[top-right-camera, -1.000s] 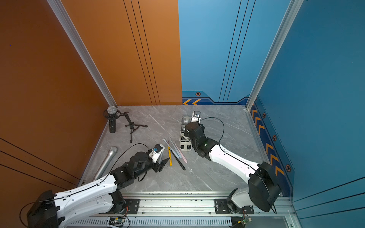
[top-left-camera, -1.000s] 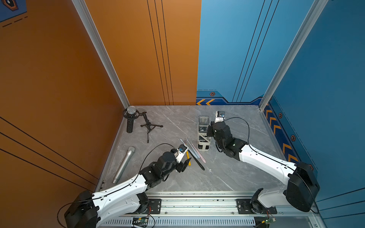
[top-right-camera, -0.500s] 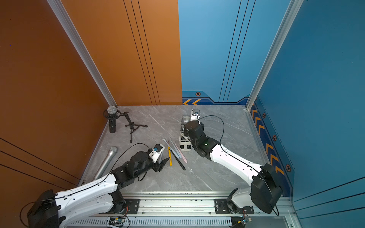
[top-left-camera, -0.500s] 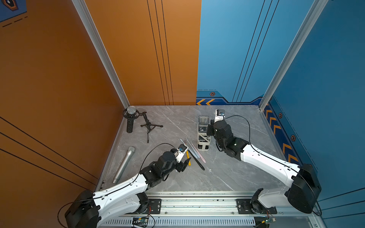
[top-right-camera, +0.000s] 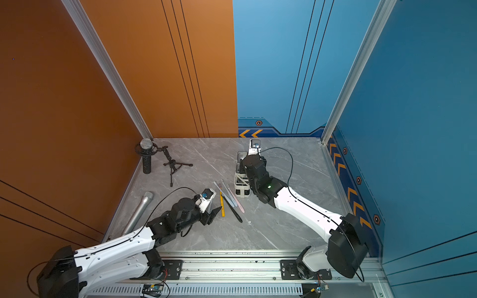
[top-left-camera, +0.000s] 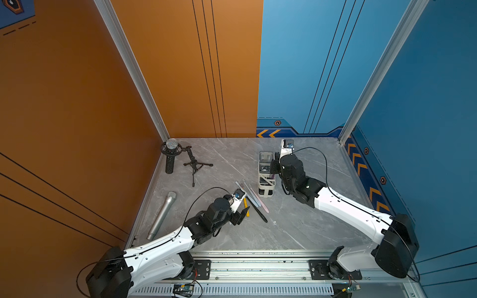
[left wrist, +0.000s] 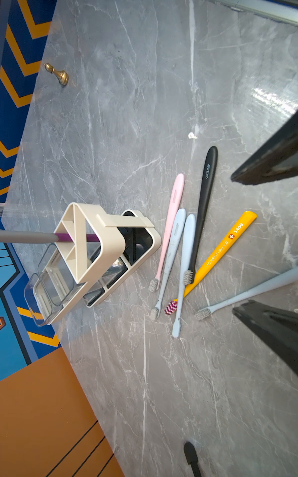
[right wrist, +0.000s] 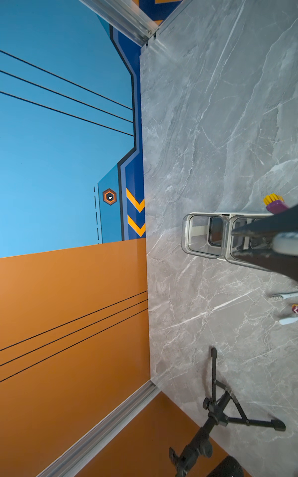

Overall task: Place the toothbrush into the toothbrush holder
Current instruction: Place the toothbrush in the toothbrush holder.

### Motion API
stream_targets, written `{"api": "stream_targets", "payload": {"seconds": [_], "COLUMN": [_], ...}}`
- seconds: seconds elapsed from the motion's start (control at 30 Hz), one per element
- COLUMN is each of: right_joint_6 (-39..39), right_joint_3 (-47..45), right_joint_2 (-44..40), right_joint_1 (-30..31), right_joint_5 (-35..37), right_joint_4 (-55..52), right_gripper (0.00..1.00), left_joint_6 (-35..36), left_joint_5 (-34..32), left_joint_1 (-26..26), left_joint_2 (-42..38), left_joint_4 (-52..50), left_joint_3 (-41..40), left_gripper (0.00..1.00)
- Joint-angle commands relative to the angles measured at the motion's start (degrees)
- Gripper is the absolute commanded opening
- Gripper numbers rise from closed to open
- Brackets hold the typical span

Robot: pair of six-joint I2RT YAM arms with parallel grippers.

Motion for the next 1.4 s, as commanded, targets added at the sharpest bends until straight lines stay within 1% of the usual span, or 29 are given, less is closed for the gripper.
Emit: {"api": "stream_targets", "payload": {"seconds": [0.0,0.33,0.67,1.17,1.27,1.37], "right_joint_6": [-0.9,0.9,2.8,6.7,6.8,6.9], "right_joint_3": [1.0,-0.3,-0.1,-0.5,-0.5,-0.3], "right_joint_2": [2.7,8.3,13.0,15.6,15.5,15.3], "right_joint_1": [-0.7,-0.6,-0.6,-0.8,-0.6,-0.5], "right_joint_5": [0.3,0.4,0.2,0.3,0.3,0.3], "right_joint_4": [1.9,4.9,5.1,3.7,3.4,3.2], "right_gripper": [0.0,0.0,0.0,0.0,0.11,0.18], "left_joint_6": [0.6,0.4,0.5,0.1,0.1,0.0], "left_joint_5": [-0.9,-0.8,-0.6,-0.4,-0.4,-0.3], "left_joint_1": [0.9,1.1,1.2,1.1,1.2,1.2], "left_joint_2": [0.2,0.2,0.0,0.0,-0.1,-0.2], "left_joint_4": [0.2,0.2,0.2,0.2,0.3,0.3], "left_joint_3": [-0.5,-0.5,-0.6,-0.5,-0.4,-0.5], "left_gripper": [0.75,0.75,0.75,0.75,0.75,0.75]}}
